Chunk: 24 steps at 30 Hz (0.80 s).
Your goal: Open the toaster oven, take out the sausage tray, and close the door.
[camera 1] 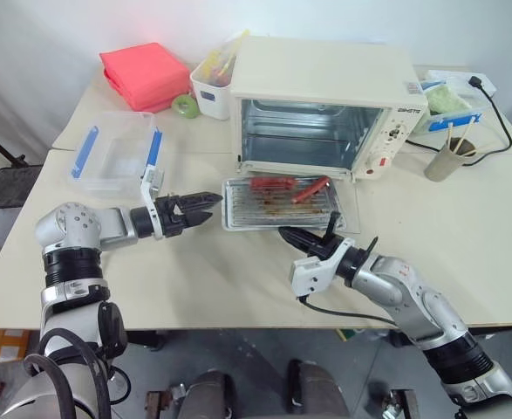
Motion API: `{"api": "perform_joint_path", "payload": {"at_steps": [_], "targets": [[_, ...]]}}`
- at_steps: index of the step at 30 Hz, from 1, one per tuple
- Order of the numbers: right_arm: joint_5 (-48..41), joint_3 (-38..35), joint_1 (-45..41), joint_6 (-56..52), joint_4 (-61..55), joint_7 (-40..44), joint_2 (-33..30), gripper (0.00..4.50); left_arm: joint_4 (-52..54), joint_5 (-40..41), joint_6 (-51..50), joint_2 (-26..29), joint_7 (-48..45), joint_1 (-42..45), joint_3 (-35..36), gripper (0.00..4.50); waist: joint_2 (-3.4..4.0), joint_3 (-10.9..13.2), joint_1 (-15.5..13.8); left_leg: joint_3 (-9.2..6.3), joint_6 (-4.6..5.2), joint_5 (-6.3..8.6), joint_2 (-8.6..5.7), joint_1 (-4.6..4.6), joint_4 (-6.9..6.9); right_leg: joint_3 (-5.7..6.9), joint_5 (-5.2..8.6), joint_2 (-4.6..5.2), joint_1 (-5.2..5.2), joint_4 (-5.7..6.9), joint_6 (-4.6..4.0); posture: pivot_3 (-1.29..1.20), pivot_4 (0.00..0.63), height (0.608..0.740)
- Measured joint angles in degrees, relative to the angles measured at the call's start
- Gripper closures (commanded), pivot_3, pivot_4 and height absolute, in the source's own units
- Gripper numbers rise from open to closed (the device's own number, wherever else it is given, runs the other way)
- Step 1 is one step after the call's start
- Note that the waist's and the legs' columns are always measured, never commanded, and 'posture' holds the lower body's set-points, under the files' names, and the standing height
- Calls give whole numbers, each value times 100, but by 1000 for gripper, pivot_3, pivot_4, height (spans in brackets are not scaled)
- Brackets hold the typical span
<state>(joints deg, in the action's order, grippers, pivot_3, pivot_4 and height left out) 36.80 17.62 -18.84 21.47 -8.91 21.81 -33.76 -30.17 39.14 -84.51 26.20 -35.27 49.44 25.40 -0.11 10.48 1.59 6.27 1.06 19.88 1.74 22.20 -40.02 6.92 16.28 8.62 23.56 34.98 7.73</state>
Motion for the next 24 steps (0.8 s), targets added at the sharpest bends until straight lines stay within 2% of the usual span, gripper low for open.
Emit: {"api": "perform_joint_path", "payload": {"at_steps": [7, 8, 11, 18, 21, 24], "targets": [[-92, 28, 0, 224, 1, 175, 0, 4491, -136, 36, -533, -258, 346, 78, 445, 0, -1, 0, -8, 1, -1, 0, 0, -2, 0, -1, 0, 0, -1, 2, 0, 0, 150, 740], [-97, 37, -1, 242, 2, 190, 1, 4499, -169, 100, -647, -313, 360, 68, 447, 183, -1, -1, -10, 1, -1, 0, 0, -1, 0, -2, 0, 0, -1, 2, 0, 0, 150, 740], [-121, 44, -5, 299, 4, 229, 3, 4500, -214, 169, -754, -442, 477, 62, 524, 776, -2, -1, -2, 1, -1, 0, 0, -3, 0, -4, 0, -1, 0, 2, 0, 0, 150, 740], [-149, 62, -14, 363, 79, 291, 6, 4500, -227, 124, -743, -603, 797, 57, 744, 2832, -2, -1, -5, 3, -1, 0, 0, -4, 0, -6, 0, -1, 0, 3, 0, 0, 150, 740], [-160, 62, -32, 375, 119, 290, 6, 4500, -226, 127, -748, -637, 895, 57, 803, 3862, -3, -2, -4, 3, -1, 0, 0, -4, 0, -6, 0, 0, -1, 3, 0, 0, 150, 740], [-195, 60, -33, 378, 156, 307, 5, 4500, -226, 147, -752, -697, 1002, 54, 902, 4471, -3, -2, -8, 3, -1, 0, 0, -4, 0, -6, 0, 0, 0, 3, 0, 0, 150, 740]]}}
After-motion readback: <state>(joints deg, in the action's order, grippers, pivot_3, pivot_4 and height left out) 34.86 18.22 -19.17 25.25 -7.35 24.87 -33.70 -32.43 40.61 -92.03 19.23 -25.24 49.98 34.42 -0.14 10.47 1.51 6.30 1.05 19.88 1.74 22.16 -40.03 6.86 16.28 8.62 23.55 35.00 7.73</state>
